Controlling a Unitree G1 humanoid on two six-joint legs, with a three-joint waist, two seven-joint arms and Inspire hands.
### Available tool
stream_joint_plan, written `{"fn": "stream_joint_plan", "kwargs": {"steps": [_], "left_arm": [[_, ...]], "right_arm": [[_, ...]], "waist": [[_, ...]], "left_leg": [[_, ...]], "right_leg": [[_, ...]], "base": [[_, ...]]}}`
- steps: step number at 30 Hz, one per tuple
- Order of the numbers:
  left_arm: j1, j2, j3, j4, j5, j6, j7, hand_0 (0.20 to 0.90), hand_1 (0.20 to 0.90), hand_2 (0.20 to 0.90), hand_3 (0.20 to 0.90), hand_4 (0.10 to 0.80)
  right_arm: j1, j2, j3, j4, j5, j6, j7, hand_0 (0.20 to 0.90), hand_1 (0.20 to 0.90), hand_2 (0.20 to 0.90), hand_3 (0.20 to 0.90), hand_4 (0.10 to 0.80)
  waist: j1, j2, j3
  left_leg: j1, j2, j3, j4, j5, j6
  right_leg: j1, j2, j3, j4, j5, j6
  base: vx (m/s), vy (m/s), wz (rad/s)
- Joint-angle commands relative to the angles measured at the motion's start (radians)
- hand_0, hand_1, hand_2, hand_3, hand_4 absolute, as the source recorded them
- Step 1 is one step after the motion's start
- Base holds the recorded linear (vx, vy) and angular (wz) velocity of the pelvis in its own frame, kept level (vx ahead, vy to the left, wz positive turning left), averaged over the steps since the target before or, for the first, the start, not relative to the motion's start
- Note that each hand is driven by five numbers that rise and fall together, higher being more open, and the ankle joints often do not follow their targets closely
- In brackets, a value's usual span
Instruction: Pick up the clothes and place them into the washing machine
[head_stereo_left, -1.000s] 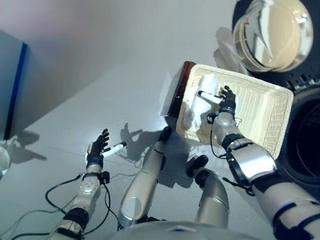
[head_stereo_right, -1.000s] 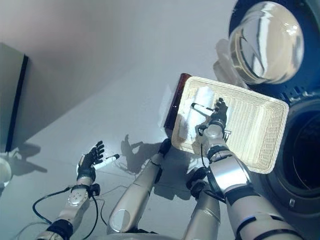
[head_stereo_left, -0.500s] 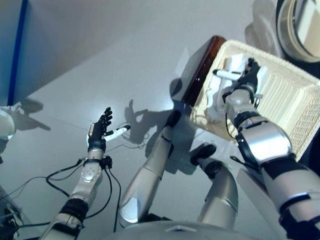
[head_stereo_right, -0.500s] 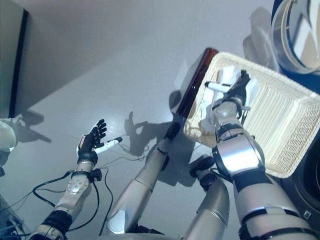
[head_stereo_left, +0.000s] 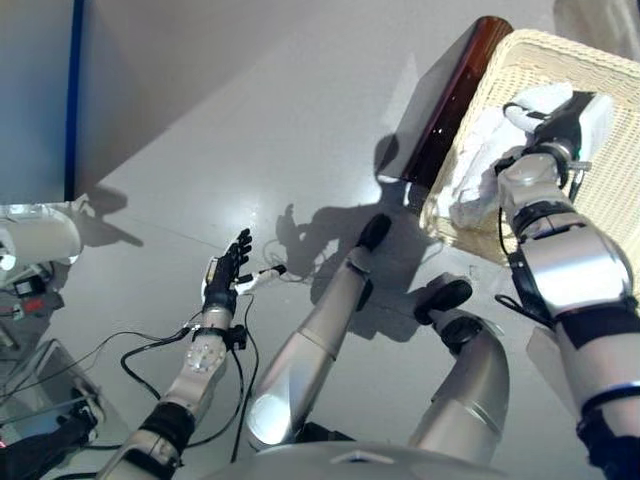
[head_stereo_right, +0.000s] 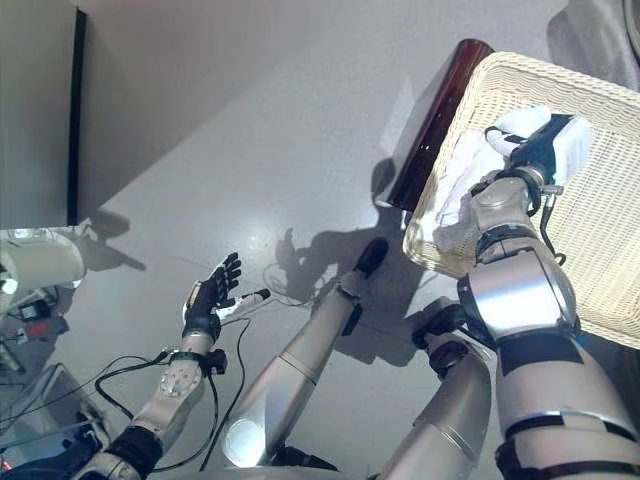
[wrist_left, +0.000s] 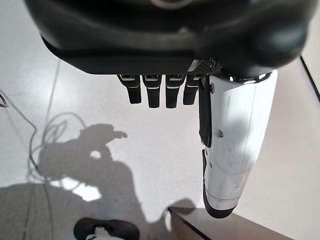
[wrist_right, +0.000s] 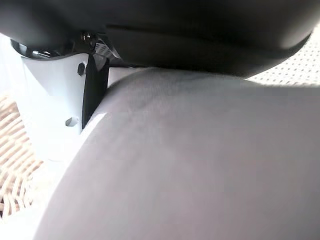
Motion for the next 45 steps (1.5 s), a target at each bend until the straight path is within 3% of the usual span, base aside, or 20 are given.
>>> {"fn": "stream_joint_plan", "kwargs": {"steps": [1, 7, 12, 24, 26, 33, 34, 36, 40, 44, 45], "left_arm": [[0.008, 0.019, -0.003, 0.027, 0.033, -0.057, 0.028, 0.900, 0.900, 0.900, 0.900, 0.800], [0.017, 0.016, -0.024, 0.050, 0.042, -0.052, 0.020, 0.900, 0.900, 0.900, 0.900, 0.800], [0.019, 0.011, -0.034, 0.122, 0.054, -0.040, 0.010, 0.900, 0.900, 0.900, 0.900, 0.800], [0.059, 0.006, -0.029, 0.338, 0.032, -0.009, -0.028, 0.900, 0.900, 0.900, 0.900, 0.800], [0.067, -0.008, -0.036, 0.364, 0.016, -0.008, -0.043, 0.900, 0.900, 0.900, 0.900, 0.800], [0.083, -0.062, -0.072, 0.427, -0.031, -0.015, -0.078, 0.900, 0.900, 0.900, 0.900, 0.800], [0.103, -0.089, -0.091, 0.434, -0.061, -0.025, -0.095, 0.900, 0.900, 0.900, 0.900, 0.800], [0.100, -0.098, -0.099, 0.445, -0.059, -0.022, -0.099, 0.900, 0.900, 0.900, 0.900, 0.800], [0.114, -0.117, -0.138, 0.433, -0.065, -0.030, -0.117, 0.900, 0.900, 0.900, 0.900, 0.800], [0.114, -0.120, -0.154, 0.438, -0.047, -0.027, -0.111, 0.900, 0.900, 0.900, 0.900, 0.800], [0.115, -0.121, -0.153, 0.442, -0.044, -0.028, -0.106, 0.900, 0.900, 0.900, 0.900, 0.800]], "right_arm": [[0.097, -0.006, -0.020, -0.008, -0.033, 0.029, 0.005, 0.200, 0.200, 0.200, 0.200, 0.300], [0.139, 0.002, -0.037, -0.009, -0.040, 0.029, 0.003, 0.200, 0.200, 0.200, 0.200, 0.300], [0.199, 0.018, -0.127, -0.037, 0.077, -0.023, 0.019, 0.200, 0.200, 0.200, 0.200, 0.300], [0.312, 0.093, -0.332, -0.181, 0.617, -0.214, 0.173, 0.200, 0.200, 0.200, 0.200, 0.300], [0.332, 0.101, -0.372, -0.186, 0.697, -0.234, 0.200, 0.200, 0.200, 0.200, 0.200, 0.300], [0.422, 0.156, -0.518, -0.308, 0.934, -0.322, 0.292, 0.200, 0.200, 0.200, 0.200, 0.300], [0.454, 0.183, -0.594, -0.391, 1.007, -0.385, 0.312, 0.200, 0.200, 0.200, 0.200, 0.300], [0.470, 0.190, -0.635, -0.418, 1.039, -0.414, 0.316, 0.200, 0.200, 0.200, 0.200, 0.300], [0.466, 0.159, -0.693, -0.422, 1.040, -0.454, 0.294, 0.200, 0.200, 0.200, 0.200, 0.300], [0.407, 0.074, -0.624, -0.322, 0.914, -0.403, 0.228, 0.200, 0.200, 0.200, 0.200, 0.300], [0.390, 0.061, -0.592, -0.293, 0.868, -0.377, 0.214, 0.431, 0.431, 0.431, 0.431, 0.465]], "waist": [[0.015, 0.072, 0.019], [0.010, 0.072, -0.004], [-0.006, 0.062, -0.030], [-0.114, 0.003, -0.095], [-0.127, 0.013, -0.105], [-0.170, 0.052, -0.144], [-0.191, 0.081, -0.159], [-0.201, 0.092, -0.167], [-0.212, 0.133, -0.182], [-0.217, 0.149, -0.192], [-0.216, 0.150, -0.192]], "left_leg": [[0.004, 0.008, 0.054, -0.088, -0.010, -0.033], [0.040, 0.018, 0.058, -0.115, -0.004, -0.031], [0.102, 0.034, 0.065, -0.156, 0.007, -0.034], [0.326, 0.110, 0.129, -0.278, 0.023, -0.042], [0.350, 0.124, 0.150, -0.306, 0.057, -0.038], [0.440, 0.136, 0.187, -0.360, 0.056, -0.036], [0.457, 0.139, 0.205, -0.370, 0.053, -0.032], [0.464, 0.139, 0.212, -0.376, 0.050, -0.030], [0.482, 0.138, 0.228, -0.387, 0.047, -0.025], [0.488, 0.140, 0.239, -0.400, 0.046, -0.024], [0.487, 0.141, 0.244, -0.401, 0.046, -0.024]], "right_leg": [[0.080, 0.035, 0.020, -0.111, 0.040, -0.004], [0.109, 0.044, 0.028, -0.138, 0.052, -0.001], [0.168, 0.062, 0.034, -0.190, 0.066, 0.001], [0.375, 0.144, 0.090, -0.435, 0.155, 0.020], [0.394, 0.154, 0.095, -0.479, 0.197, 0.019], [0.444, 0.171, 0.142, -0.544, 0.219, 0.034], [0.446, 0.174, 0.166, -0.555, 0.223, 0.037], [0.448, 0.176, 0.175, -0.560, 0.222, 0.041], [0.444, 0.178, 0.203, -0.567, 0.225, 0.043], [0.433, 0.182, 0.222, -0.575, 0.238, 0.046], [0.427, 0.184, 0.228, -0.577, 0.243, 0.046]], "base": [[0.000, 0.000, 0.00], [-0.013, -0.010, -0.06], [0.004, -0.039, -0.08], [0.021, 0.010, -0.31], [-0.043, 0.075, -0.63], [0.065, 0.055, -0.39], [0.051, 0.075, -0.32], [0.053, 0.072, -0.32], [0.030, 0.061, -0.21], [0.006, 0.014, -0.20], [-0.015, 0.007, -0.08]]}}
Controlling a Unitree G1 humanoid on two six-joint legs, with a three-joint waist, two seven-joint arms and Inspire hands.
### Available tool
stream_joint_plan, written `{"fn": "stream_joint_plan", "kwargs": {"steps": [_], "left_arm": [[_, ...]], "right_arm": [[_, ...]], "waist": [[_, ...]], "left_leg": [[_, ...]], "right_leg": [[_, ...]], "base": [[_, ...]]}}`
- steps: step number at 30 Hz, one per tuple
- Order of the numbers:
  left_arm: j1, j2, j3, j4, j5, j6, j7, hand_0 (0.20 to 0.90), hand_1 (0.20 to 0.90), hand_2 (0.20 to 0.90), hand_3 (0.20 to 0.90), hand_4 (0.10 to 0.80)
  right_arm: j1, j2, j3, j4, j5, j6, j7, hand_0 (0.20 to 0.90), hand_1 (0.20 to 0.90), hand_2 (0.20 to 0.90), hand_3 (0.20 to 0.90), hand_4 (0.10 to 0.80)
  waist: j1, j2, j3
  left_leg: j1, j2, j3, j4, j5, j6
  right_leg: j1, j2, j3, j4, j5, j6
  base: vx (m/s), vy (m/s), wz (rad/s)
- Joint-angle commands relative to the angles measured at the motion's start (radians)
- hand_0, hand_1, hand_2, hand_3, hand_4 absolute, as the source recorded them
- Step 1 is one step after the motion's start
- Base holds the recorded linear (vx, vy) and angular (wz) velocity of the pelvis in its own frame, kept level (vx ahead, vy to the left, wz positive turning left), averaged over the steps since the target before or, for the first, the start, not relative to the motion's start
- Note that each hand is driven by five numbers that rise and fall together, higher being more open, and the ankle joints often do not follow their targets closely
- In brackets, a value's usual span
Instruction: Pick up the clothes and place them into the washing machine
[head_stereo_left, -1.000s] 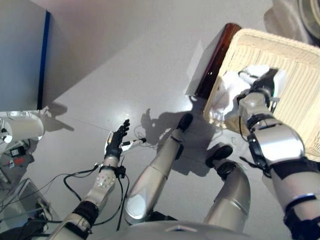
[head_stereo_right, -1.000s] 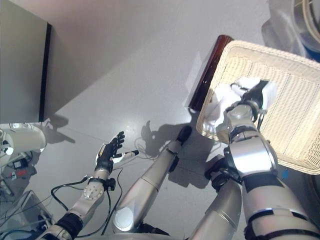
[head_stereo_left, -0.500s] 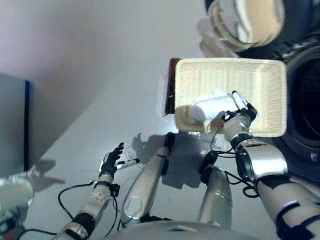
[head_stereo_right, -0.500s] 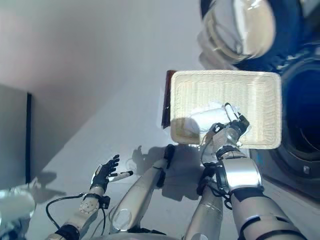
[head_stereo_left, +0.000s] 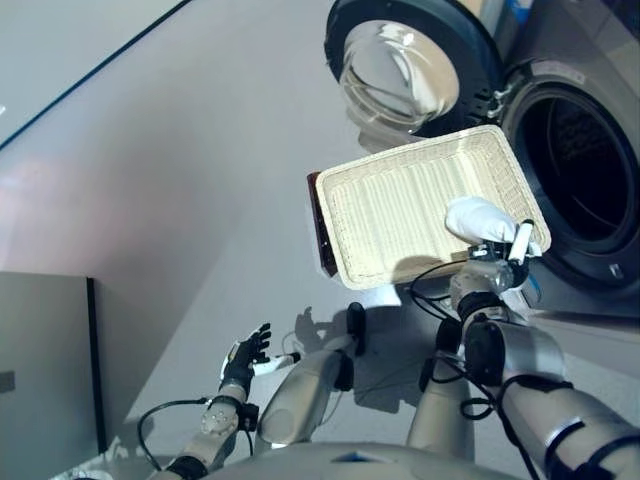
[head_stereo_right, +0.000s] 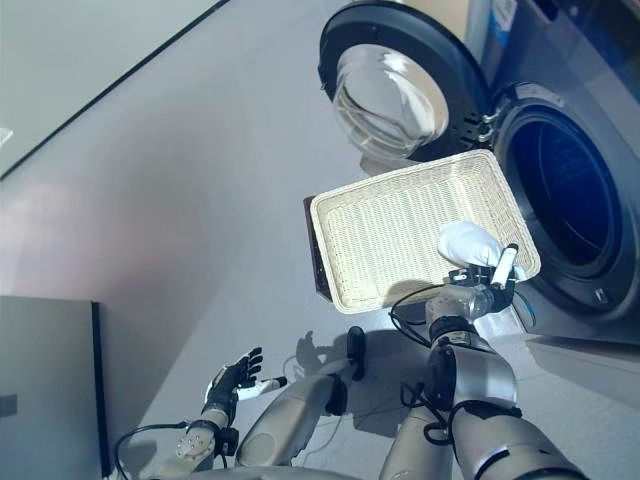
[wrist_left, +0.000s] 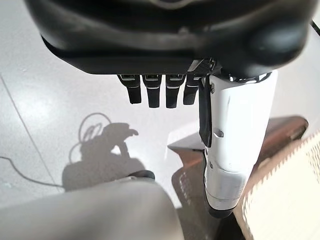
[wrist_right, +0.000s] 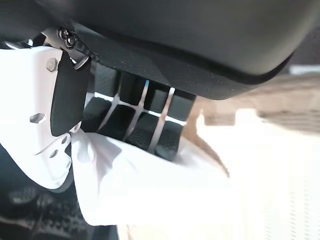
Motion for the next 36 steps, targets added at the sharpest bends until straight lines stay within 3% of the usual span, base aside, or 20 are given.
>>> {"fn": "stream_joint_plan", "kwargs": {"steps": [1, 4, 18, 25, 30, 36], "left_arm": [[-0.014, 0.003, 0.019, 0.028, 0.016, -0.030, 0.026, 0.900, 0.900, 0.900, 0.900, 0.800], [-0.024, 0.008, 0.024, 0.028, 0.049, -0.027, 0.038, 0.900, 0.900, 0.900, 0.900, 0.800], [-0.013, 0.070, 0.119, -0.005, 0.065, -0.009, 0.037, 0.900, 0.900, 0.900, 0.900, 0.800], [-0.009, 0.096, 0.185, -0.002, 0.040, -0.009, 0.009, 0.900, 0.900, 0.900, 0.900, 0.800], [-0.012, 0.108, 0.218, 0.028, 0.036, -0.006, -0.003, 0.900, 0.900, 0.900, 0.900, 0.800], [-0.018, 0.133, 0.270, 0.051, 0.048, 0.006, 0.002, 0.900, 0.900, 0.900, 0.900, 0.800]], "right_arm": [[-0.114, -0.163, 0.146, 0.059, -0.237, 0.043, -0.050, 0.900, 0.900, 0.900, 0.900, 0.800], [-0.176, -0.200, 0.257, 0.137, -0.340, 0.123, -0.044, 0.900, 0.900, 0.900, 0.900, 0.800], [-0.253, -0.176, 0.439, 0.214, -0.495, 0.254, 0.019, 0.900, 0.900, 0.900, 0.900, 0.800], [-0.255, -0.099, 0.574, 0.116, -0.611, 0.275, 0.083, 0.900, 0.900, 0.900, 0.900, 0.800], [-0.270, -0.089, 0.608, 0.102, -0.637, 0.285, 0.103, 0.900, 0.900, 0.900, 0.900, 0.800], [-0.306, -0.081, 0.714, 0.133, -0.855, 0.333, 0.077, 0.900, 0.900, 0.900, 0.900, 0.800]], "waist": [[0.011, 0.017, 0.007], [0.014, 0.014, 0.010], [0.037, -0.035, 0.016], [0.041, -0.104, 0.031], [0.040, -0.148, 0.037], [0.044, -0.215, 0.038]], "left_leg": [[-0.080, 0.015, -0.040, 0.038, -0.024, -0.082], [-0.089, 0.019, -0.033, 0.041, -0.023, -0.084], [-0.124, 0.018, -0.050, 0.070, -0.028, -0.090], [-0.130, 0.027, -0.062, 0.095, -0.032, -0.092], [-0.128, 0.032, -0.073, 0.107, -0.036, -0.093], [-0.113, 0.040, -0.090, 0.113, -0.038, -0.095]], "right_leg": [[0.044, 0.026, -0.002, -0.083, -0.012, -0.014], [0.023, 0.030, 0.006, -0.078, -0.002, -0.018], [0.013, 0.027, -0.011, -0.060, 0.000, -0.035], [0.022, 0.034, -0.019, -0.056, 0.008, -0.042], [0.037, 0.038, -0.030, -0.058, 0.008, -0.044], [0.071, 0.050, -0.047, -0.073, 0.014, -0.047]], "base": [[-0.024, -0.014, -0.14], [-0.020, -0.022, -0.18], [-0.005, -0.018, 0.05], [0.000, -0.006, 0.03], [0.014, -0.023, 0.04], [0.018, -0.043, 0.12]]}}
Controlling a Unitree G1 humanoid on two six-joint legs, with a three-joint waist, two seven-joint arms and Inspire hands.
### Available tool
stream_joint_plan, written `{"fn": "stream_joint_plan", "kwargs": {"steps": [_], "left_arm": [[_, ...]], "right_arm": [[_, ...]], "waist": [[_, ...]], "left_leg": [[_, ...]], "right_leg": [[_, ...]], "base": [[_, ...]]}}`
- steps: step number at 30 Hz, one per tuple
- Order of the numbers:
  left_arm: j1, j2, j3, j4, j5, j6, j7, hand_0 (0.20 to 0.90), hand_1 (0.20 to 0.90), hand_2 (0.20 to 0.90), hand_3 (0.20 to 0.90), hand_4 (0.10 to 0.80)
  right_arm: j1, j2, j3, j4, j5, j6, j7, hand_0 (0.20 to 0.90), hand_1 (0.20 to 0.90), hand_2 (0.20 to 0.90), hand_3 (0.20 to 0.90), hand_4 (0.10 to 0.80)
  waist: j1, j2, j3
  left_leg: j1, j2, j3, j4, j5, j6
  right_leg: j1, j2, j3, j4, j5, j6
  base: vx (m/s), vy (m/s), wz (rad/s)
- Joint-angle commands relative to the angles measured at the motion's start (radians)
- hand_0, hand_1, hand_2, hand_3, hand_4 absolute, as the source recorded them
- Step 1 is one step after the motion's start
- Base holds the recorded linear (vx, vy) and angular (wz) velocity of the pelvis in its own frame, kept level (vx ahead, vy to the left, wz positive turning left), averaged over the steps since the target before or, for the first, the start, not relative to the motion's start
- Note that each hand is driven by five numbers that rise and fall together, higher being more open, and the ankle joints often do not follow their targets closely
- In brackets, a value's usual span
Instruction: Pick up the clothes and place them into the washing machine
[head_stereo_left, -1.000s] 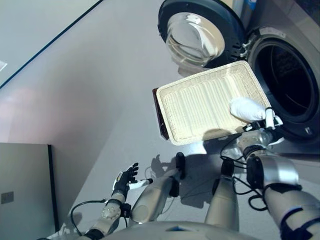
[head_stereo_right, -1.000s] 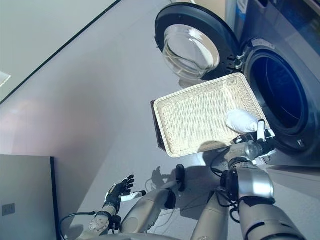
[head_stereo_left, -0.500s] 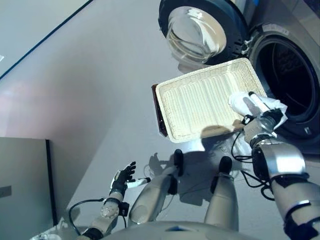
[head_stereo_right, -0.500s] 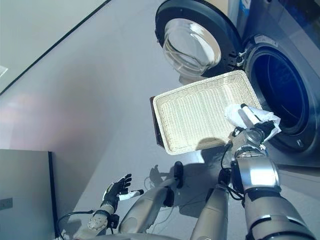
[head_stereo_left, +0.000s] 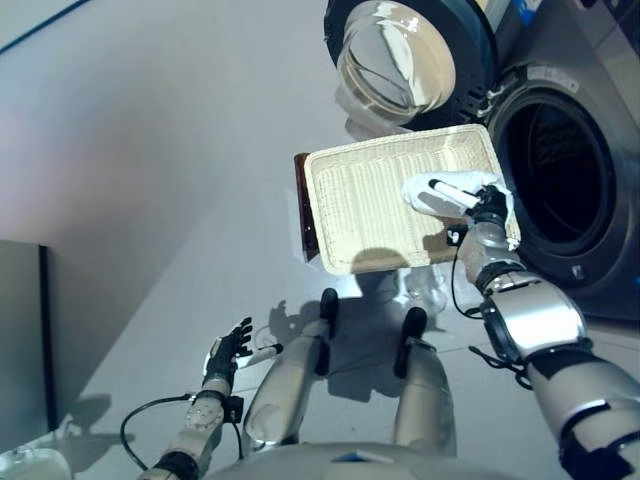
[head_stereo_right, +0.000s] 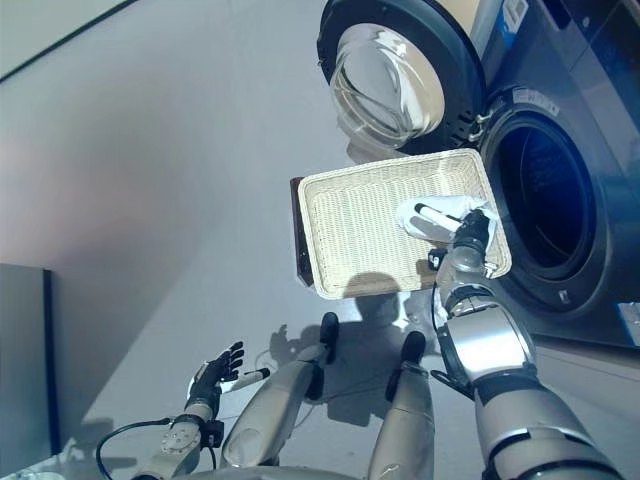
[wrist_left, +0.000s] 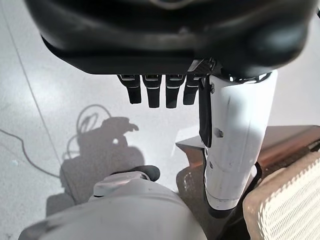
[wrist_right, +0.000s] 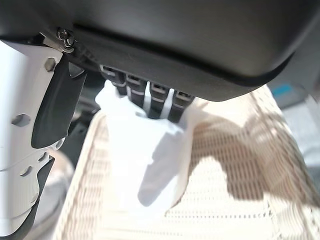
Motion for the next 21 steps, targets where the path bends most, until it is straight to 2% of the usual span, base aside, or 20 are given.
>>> {"fn": "stream_joint_plan", "kwargs": {"steps": [1, 4, 5, 9, 14, 21], "left_arm": [[0.001, 0.102, 0.082, 0.030, -0.011, -0.013, 0.014, 0.900, 0.900, 0.900, 0.900, 0.800], [0.012, 0.107, 0.095, 0.029, -0.006, -0.013, 0.007, 0.900, 0.900, 0.900, 0.900, 0.800], [0.019, 0.114, 0.106, 0.039, 0.000, -0.009, 0.001, 0.900, 0.900, 0.900, 0.900, 0.800], [0.030, 0.115, 0.119, 0.041, 0.015, -0.005, -0.002, 0.900, 0.900, 0.900, 0.900, 0.800], [0.025, 0.110, 0.123, 0.051, 0.016, -0.006, 0.002, 0.900, 0.900, 0.900, 0.900, 0.800], [0.020, 0.099, 0.126, 0.053, 0.042, 0.005, -0.010, 0.900, 0.900, 0.900, 0.900, 0.800]], "right_arm": [[-0.110, -0.007, 0.106, -0.040, -0.179, -0.028, -0.006, 0.900, 0.900, 0.900, 0.900, 0.800], [-0.100, 0.000, 0.138, -0.055, -0.235, -0.019, 0.005, 0.900, 0.900, 0.900, 0.900, 0.800], [-0.109, -0.005, 0.209, -0.061, -0.351, 0.000, -0.002, 0.900, 0.900, 0.900, 0.900, 0.800], [-0.110, -0.010, 0.242, -0.055, -0.422, 0.013, 0.006, 0.900, 0.900, 0.900, 0.900, 0.800], [-0.110, -0.017, 0.250, -0.058, -0.479, 0.022, -0.027, 0.900, 0.900, 0.900, 0.900, 0.800], [-0.030, -0.016, 0.243, -0.006, -0.521, 0.041, 0.012, 0.900, 0.900, 0.900, 0.900, 0.800]], "waist": [[0.036, -0.065, -0.030], [0.035, -0.080, -0.030], [0.035, -0.095, -0.033], [0.033, -0.107, -0.037], [0.029, -0.118, -0.036], [0.026, -0.117, -0.039]], "left_leg": [[-0.065, 0.016, -0.012, 0.059, -0.050, -0.065], [-0.057, 0.019, -0.014, 0.059, -0.050, -0.066], [-0.050, 0.023, -0.019, 0.058, -0.050, -0.067], [-0.042, 0.026, -0.021, 0.058, -0.052, -0.068], [-0.038, 0.029, -0.018, 0.060, -0.053, -0.068], [-0.030, 0.031, -0.016, 0.055, -0.051, -0.068]], "right_leg": [[0.088, 0.019, -0.011, -0.123, 0.028, -0.014], [0.098, 0.022, -0.012, -0.129, 0.029, -0.013], [0.105, 0.026, -0.013, -0.131, 0.029, -0.014], [0.116, 0.029, -0.019, -0.134, 0.030, -0.013], [0.121, 0.034, -0.017, -0.142, 0.034, -0.012], [0.120, 0.037, -0.013, -0.139, 0.034, -0.014]], "base": [[0.020, -0.032, 0.02], [0.005, -0.006, 0.01], [0.025, -0.033, 0.02], [0.006, -0.010, 0.00], [-0.004, -0.002, -0.01], [-0.003, -0.003, -0.01]]}}
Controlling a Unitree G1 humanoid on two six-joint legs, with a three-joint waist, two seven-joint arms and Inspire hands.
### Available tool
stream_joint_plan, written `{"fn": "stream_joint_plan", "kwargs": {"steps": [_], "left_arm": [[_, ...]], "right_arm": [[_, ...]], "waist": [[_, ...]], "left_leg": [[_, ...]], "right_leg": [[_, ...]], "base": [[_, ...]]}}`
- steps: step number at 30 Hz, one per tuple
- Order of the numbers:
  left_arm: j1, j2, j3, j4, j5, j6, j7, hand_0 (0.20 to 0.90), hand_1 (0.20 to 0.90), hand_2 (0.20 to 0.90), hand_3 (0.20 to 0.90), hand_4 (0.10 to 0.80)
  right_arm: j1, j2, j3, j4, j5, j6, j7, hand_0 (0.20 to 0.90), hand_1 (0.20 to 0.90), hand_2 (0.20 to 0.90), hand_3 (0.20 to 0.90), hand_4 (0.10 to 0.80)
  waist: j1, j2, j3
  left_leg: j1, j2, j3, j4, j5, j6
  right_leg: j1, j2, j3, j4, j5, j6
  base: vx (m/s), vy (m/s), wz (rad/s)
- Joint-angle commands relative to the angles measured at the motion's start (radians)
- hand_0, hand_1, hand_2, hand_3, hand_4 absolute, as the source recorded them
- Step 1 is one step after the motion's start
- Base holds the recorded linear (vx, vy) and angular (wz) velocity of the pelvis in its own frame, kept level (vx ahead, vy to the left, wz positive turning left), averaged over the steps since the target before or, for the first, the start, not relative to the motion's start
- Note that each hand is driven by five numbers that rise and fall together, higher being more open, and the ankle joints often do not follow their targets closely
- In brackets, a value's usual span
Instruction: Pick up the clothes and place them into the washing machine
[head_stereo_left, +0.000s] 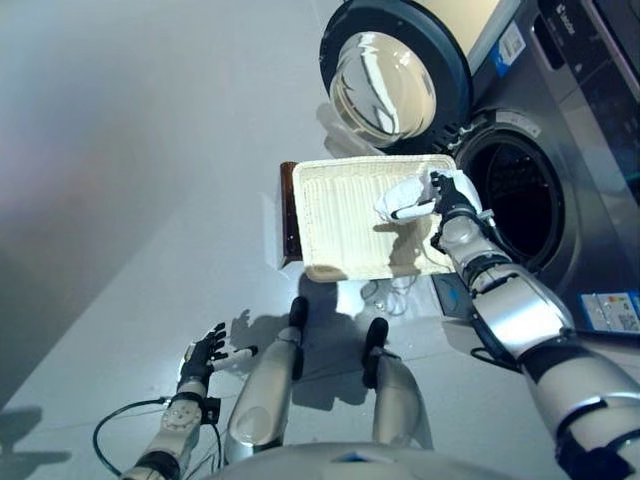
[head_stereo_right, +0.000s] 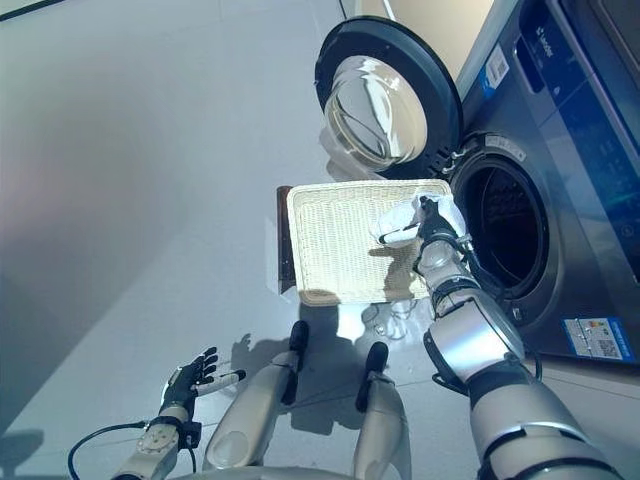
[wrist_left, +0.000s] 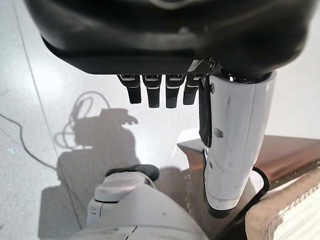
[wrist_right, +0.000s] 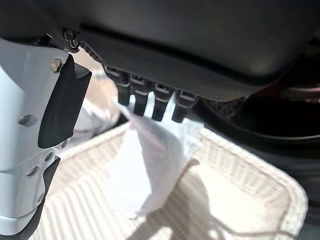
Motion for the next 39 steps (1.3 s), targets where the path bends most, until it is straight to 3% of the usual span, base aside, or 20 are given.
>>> {"fn": "stream_joint_plan", "kwargs": {"steps": [1, 5, 12, 17, 19, 27, 30, 31, 39], "left_arm": [[0.022, 0.049, 0.051, 0.004, 0.022, -0.008, -0.006, 0.900, 0.900, 0.900, 0.900, 0.800], [0.018, 0.049, 0.057, -0.063, 0.072, 0.016, -0.041, 0.900, 0.900, 0.900, 0.900, 0.800], [0.016, 0.049, 0.071, -0.065, 0.078, 0.015, -0.024, 0.900, 0.900, 0.900, 0.900, 0.800], [-0.003, 0.034, 0.055, -0.016, 0.072, -0.013, 0.046, 0.900, 0.900, 0.900, 0.900, 0.800], [-0.006, 0.021, 0.041, 0.000, 0.087, -0.031, 0.068, 0.900, 0.900, 0.900, 0.900, 0.800], [-0.010, 0.015, -0.014, -0.072, 0.088, -0.049, 0.124, 0.900, 0.900, 0.900, 0.900, 0.800], [-0.021, 0.008, -0.040, -0.105, 0.071, -0.053, 0.147, 0.900, 0.900, 0.900, 0.900, 0.800], [-0.029, 0.007, -0.050, -0.121, 0.058, -0.055, 0.161, 0.900, 0.900, 0.900, 0.900, 0.800], [-0.019, 0.007, -0.107, -0.216, 0.044, -0.049, 0.173, 0.900, 0.900, 0.900, 0.900, 0.800]], "right_arm": [[0.018, -0.047, 0.020, 0.017, -0.034, -0.019, -0.001, 0.900, 0.900, 0.900, 0.900, 0.800], [0.143, -0.045, -0.044, 0.112, -0.044, 0.014, 0.038, 0.900, 0.900, 0.900, 0.900, 0.800], [0.142, -0.022, -0.047, 0.021, -0.035, -0.012, 0.019, 0.900, 0.900, 0.900, 0.900, 0.800], [0.100, -0.018, 0.077, -0.093, -0.313, 0.031, -0.135, 0.900, 0.900, 0.900, 0.900, 0.800], [0.133, -0.055, 0.096, -0.114, -0.404, 0.044, -0.182, 0.900, 0.900, 0.900, 0.900, 0.800], [0.033, -0.139, 0.163, 0.003, -0.566, 0.138, -0.283, 0.900, 0.900, 0.900, 0.900, 0.800], [-0.027, -0.169, 0.170, 0.049, -0.584, 0.172, -0.318, 0.900, 0.900, 0.900, 0.900, 0.800], [-0.060, -0.187, 0.177, 0.066, -0.595, 0.195, -0.343, 0.900, 0.900, 0.900, 0.900, 0.800], [-0.129, -0.272, 0.179, 0.106, -0.566, 0.212, -0.366, 0.900, 0.900, 0.900, 0.900, 0.800]], "waist": [[0.029, 0.003, -0.025], [0.055, 0.032, -0.034], [0.051, 0.033, -0.037], [0.032, 0.025, -0.018], [0.027, 0.025, -0.010], [0.049, 0.042, 0.048], [0.054, 0.057, 0.080], [0.055, 0.065, 0.092], [0.060, 0.117, 0.102]], "left_leg": [[-0.055, 0.016, -0.010, 0.038, -0.037, -0.068], [-0.049, 0.010, -0.019, 0.041, -0.041, -0.063], [-0.053, 0.016, -0.014, 0.039, -0.037, -0.062], [-0.067, 0.021, -0.009, 0.043, -0.035, -0.066], [-0.077, 0.018, -0.015, 0.048, -0.035, -0.068], [-0.135, 0.012, -0.031, 0.104, -0.042, -0.075], [-0.187, 0.011, -0.030, 0.171, -0.063, -0.072], [-0.212, 0.004, -0.034, 0.234, -0.120, -0.072], [-0.358, -0.019, -0.026, 0.379, -0.173, -0.053]], "right_leg": [[0.052, 0.016, -0.015, -0.066, 0.008, -0.018], [0.062, 0.007, -0.022, -0.063, 0.004, -0.017], [0.045, 0.005, -0.011, -0.057, 0.004, -0.016], [0.030, 0.011, -0.008, -0.055, 0.006, -0.016], [0.028, 0.011, -0.014, -0.054, 0.004, -0.017], [-0.010, 0.009, -0.039, -0.015, -0.009, -0.027], [-0.062, 0.010, -0.038, 0.048, -0.026, -0.037], [-0.092, 0.008, -0.027, 0.115, -0.076, -0.037], [-0.251, -0.019, -0.012, 0.296, -0.135, -0.051]], "base": [[0.000, 0.000, 0.00], [0.000, 0.000, 0.00], [-0.004, -0.003, -0.03], [-0.018, -0.001, -0.07], [-0.007, -0.036, 0.10], [-0.029, -0.030, 0.13], [-0.015, 0.004, 0.02], [0.053, 0.029, 0.05], [0.014, 0.045, 0.06]]}}
